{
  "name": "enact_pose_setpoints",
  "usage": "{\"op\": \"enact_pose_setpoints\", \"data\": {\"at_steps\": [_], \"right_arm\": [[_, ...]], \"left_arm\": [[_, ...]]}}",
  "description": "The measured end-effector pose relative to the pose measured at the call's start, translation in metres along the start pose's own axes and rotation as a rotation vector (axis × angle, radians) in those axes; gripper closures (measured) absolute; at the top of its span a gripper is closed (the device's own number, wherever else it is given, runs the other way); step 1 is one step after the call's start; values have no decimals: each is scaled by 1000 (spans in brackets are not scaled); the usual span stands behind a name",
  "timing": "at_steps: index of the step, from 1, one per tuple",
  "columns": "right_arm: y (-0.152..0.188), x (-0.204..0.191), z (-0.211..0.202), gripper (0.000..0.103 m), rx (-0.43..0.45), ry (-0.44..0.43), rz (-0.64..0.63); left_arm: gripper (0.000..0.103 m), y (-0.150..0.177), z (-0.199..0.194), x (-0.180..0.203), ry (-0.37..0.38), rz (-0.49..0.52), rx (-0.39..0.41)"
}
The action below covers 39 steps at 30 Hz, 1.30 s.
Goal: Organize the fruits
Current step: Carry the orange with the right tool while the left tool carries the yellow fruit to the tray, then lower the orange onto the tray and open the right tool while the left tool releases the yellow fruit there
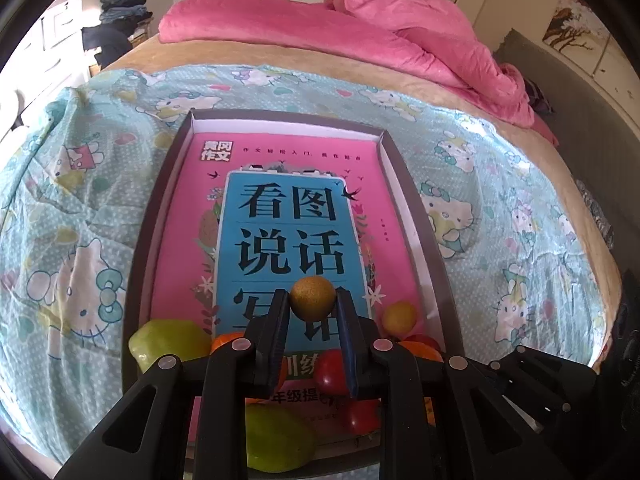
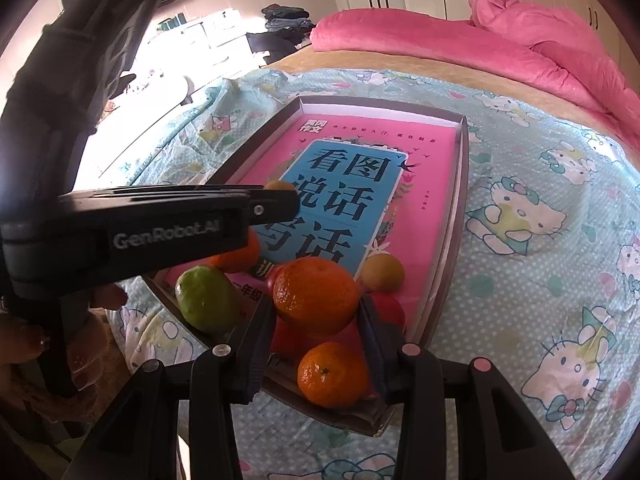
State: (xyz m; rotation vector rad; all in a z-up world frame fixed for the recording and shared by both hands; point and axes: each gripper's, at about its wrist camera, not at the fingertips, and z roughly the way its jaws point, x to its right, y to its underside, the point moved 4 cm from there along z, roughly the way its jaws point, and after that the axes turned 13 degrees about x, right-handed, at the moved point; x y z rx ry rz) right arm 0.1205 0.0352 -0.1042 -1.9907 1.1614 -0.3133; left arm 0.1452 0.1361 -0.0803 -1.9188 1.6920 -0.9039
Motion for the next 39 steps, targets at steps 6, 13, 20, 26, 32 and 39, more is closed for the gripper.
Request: {"op": "enact_pose_setpoints", "data": {"at_steps": [6,13,20,26,32,39], "right_arm": [[3,0,-3,60,0,-1,-12],[4,8,-9,60,1,-1,24],[3,11,-14,60,9,6,42],[2,12,-16,60,15,8,42],[2,13,-17,60,15,14,46],[2,16,-18,60,13,25,48]], "left_arm": [[78,7,5,0,-8,5,-33],[78,13,11,2,4,2,-61],[72,15,11,7,20,3,-66],[65,15,10,10,26,8,-67],[61,15,9,10,35,-7,-67],[53,16,5,12,39,-3,-64]]}}
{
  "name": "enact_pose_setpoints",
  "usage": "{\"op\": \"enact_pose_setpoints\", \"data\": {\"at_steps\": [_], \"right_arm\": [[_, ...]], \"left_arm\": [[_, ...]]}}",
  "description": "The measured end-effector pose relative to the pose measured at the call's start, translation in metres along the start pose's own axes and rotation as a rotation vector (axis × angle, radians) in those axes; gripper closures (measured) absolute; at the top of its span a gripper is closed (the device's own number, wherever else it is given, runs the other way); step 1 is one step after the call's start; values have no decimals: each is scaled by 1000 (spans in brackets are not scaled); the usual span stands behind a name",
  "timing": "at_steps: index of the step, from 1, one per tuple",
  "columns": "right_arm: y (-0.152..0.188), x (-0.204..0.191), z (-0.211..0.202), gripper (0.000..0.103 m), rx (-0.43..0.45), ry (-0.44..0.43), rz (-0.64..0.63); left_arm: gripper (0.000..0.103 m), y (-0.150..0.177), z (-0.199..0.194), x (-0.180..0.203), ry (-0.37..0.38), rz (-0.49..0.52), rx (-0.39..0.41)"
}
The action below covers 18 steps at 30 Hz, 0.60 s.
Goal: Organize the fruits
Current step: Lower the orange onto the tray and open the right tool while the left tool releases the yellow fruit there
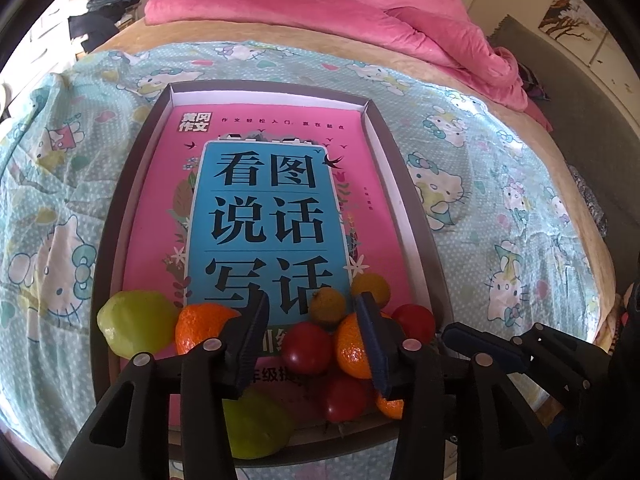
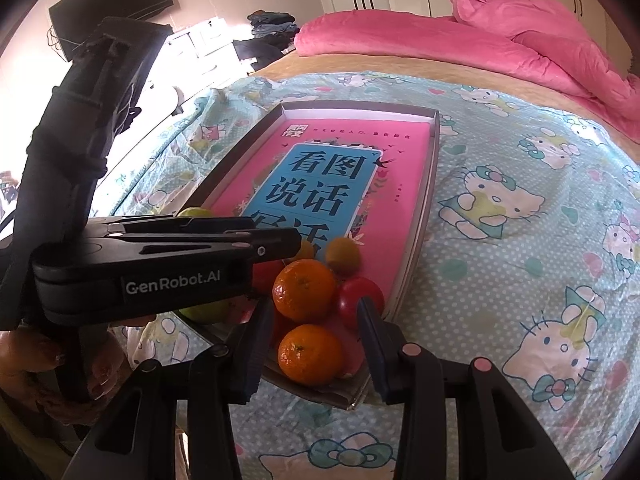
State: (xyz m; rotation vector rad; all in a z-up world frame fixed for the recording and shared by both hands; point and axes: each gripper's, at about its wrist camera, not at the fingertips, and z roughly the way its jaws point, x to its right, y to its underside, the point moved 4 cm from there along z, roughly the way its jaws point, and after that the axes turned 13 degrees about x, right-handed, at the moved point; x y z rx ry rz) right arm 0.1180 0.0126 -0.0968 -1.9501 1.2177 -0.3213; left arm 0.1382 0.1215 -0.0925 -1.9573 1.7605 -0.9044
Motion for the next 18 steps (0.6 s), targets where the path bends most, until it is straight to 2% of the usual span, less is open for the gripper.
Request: {"op": "enact_pose_setpoints", "data": {"at_steps": [3,8,13,18], "right_arm": [[0,1,0,60,-1,5,-1],[0,3,0,60,-3,11,1],[0,2,-1,55,2,23,-18],[1,4,-2,54,3,28,-13]], "left_arm": [[46,0,-2,1,2,0,7],[44,0,-4,2,-1,6,10],[35,0,-8,6,4,14,15],[32,1,-11,7,2,17,16]]}}
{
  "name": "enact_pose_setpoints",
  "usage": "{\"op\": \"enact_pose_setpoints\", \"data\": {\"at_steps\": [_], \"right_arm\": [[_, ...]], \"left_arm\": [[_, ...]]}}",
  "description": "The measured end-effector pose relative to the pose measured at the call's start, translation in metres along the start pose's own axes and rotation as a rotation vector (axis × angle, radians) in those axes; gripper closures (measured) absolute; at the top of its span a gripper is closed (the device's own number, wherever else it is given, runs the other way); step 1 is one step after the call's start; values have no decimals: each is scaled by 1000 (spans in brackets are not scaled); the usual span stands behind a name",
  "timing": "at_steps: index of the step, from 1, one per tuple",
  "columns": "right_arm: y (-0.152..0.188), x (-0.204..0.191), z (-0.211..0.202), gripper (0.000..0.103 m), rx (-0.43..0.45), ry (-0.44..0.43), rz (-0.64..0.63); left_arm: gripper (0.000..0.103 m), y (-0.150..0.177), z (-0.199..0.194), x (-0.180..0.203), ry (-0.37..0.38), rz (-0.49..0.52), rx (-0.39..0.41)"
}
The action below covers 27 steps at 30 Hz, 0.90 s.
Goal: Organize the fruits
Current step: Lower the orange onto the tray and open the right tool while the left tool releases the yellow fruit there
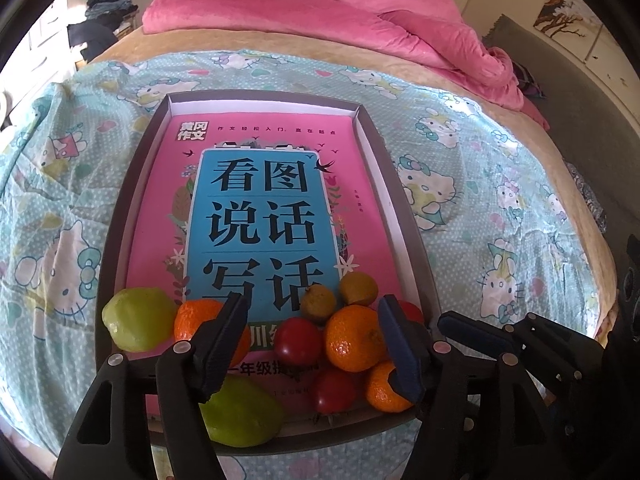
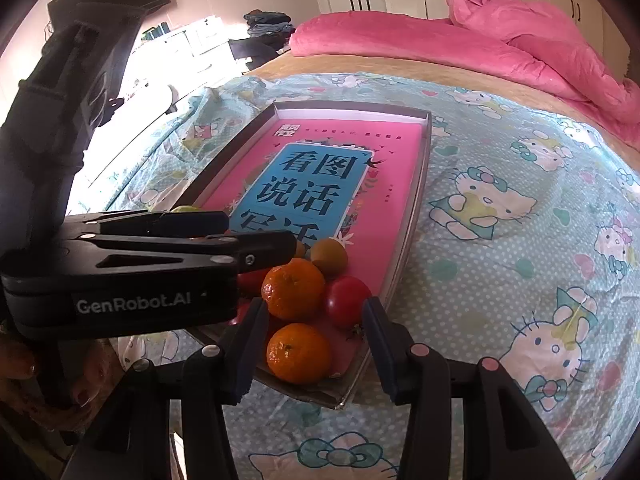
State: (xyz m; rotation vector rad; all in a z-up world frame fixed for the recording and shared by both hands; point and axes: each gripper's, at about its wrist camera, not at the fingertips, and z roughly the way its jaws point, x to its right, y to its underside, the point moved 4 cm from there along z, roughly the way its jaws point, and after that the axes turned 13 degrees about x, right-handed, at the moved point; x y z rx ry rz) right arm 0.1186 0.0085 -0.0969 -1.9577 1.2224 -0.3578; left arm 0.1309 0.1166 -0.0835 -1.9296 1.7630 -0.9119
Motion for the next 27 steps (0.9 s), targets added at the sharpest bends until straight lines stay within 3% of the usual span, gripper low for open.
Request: {"op": "enact_pose_setpoints", "data": {"at_steps": [14,27], "right_arm": [[-1,0,-4,32,25,6,-22],[-5,4,-16,24,64,27,-41]], "left_arm": [[25,2,-8,-1,6,-19,-5],[25,-2,-27,-2,-29,-20,39]]}}
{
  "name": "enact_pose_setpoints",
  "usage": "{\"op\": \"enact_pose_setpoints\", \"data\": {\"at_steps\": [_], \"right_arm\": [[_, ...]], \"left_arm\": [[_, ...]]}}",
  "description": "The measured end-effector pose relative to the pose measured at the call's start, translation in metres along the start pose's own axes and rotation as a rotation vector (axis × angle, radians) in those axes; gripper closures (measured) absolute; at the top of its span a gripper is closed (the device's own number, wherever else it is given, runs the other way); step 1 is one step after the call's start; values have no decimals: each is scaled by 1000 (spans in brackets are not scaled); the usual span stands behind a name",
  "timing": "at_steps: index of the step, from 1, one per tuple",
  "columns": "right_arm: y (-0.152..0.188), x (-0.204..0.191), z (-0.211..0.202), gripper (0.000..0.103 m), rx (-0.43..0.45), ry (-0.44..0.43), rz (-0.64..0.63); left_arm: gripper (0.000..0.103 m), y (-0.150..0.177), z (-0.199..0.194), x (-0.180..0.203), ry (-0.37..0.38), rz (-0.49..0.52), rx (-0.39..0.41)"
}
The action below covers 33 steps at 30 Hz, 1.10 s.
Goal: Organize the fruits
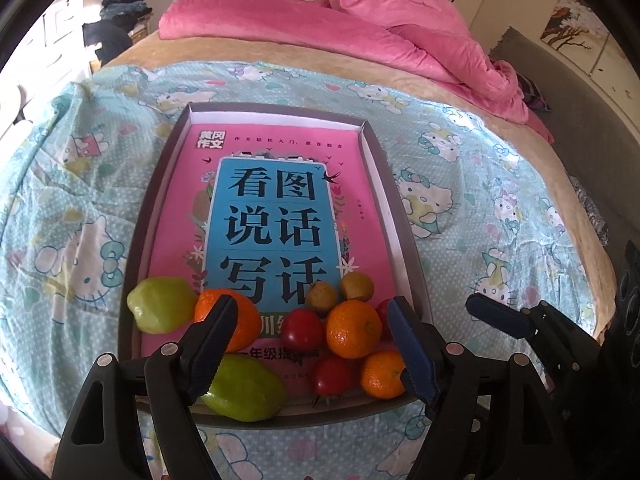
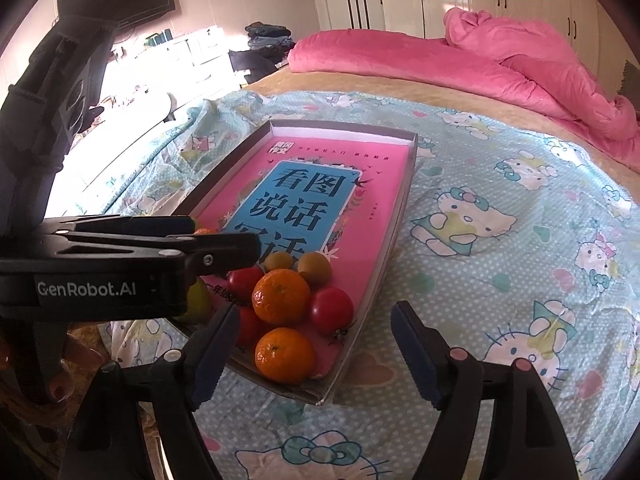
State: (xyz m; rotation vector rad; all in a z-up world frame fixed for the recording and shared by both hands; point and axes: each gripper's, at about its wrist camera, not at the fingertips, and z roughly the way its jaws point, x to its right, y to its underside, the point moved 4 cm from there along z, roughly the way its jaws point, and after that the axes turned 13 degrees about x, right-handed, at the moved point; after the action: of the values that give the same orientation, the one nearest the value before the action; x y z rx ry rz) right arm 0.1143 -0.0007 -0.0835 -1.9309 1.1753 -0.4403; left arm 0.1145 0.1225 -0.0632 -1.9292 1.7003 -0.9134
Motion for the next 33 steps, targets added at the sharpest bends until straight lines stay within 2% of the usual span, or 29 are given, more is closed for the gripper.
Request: {"op": "enact_pose_setpoints", "data": {"at_steps": [6,9,13,17,20,28,33], "right_arm": [[-5,6,-16,21,34,1,11],[-8,12,-26,13,50,1,34],[-15,19,-44,11,83,6,52],[-23,28,-65,5,114,4,87],[-27,31,-82,4,132,0,105],[3,27,-110,4,78,12,96],[19,24,-122,4,75,36,87]], "left_arm": [[25,0,-14,2,-46,-3,19],[25,2,-25,5,-53,-4,31],[25,7,-39,11,-54,-5,40],[25,12,-56,14,-60,-20,56],[25,21,-67,20,-57,-14,59],[25,47,-82,27,-79,-21,37],[25,60,-87,28,-89,-19,13]]}}
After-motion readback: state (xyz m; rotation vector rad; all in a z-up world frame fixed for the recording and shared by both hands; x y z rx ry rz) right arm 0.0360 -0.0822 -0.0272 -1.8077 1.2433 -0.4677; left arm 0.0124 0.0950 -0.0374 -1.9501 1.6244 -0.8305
